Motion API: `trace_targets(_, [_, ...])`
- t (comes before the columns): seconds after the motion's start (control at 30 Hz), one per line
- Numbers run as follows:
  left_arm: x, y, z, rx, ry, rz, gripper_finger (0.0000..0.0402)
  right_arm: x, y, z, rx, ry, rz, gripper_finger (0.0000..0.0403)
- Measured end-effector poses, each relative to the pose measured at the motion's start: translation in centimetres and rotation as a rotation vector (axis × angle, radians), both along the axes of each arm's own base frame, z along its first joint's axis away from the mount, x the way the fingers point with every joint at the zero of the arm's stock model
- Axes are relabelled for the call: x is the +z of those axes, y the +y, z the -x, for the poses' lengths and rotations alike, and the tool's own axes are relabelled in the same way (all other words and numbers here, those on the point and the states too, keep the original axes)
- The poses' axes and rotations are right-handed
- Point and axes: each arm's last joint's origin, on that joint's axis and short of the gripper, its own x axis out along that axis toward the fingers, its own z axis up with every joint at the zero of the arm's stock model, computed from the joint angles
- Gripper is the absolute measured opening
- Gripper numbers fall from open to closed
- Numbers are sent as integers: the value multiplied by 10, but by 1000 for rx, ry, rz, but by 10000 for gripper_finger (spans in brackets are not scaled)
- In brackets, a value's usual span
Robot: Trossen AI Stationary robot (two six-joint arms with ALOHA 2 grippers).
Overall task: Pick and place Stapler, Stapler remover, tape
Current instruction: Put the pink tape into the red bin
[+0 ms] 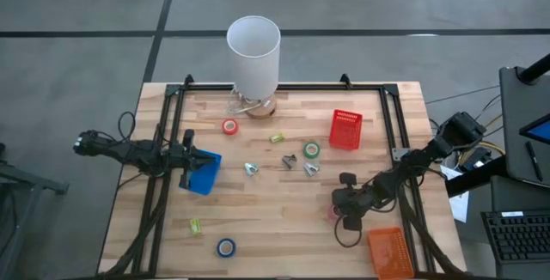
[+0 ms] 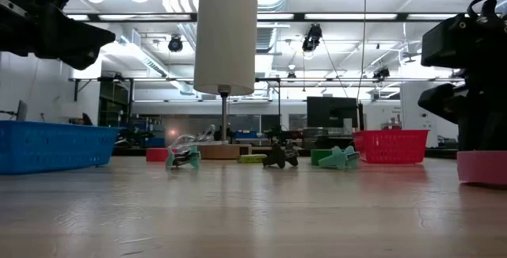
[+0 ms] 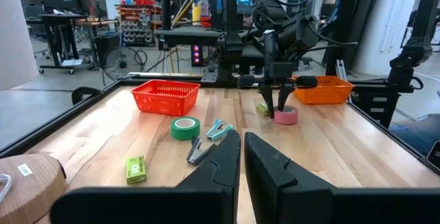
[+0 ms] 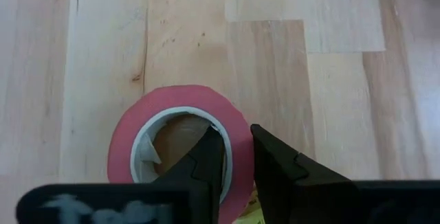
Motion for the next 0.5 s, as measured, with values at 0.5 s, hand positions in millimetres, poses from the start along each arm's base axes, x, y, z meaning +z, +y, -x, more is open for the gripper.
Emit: trace_targets(0.5, [0, 0, 0, 0, 0, 0, 26, 53, -30, 14, -82, -190, 166, 59])
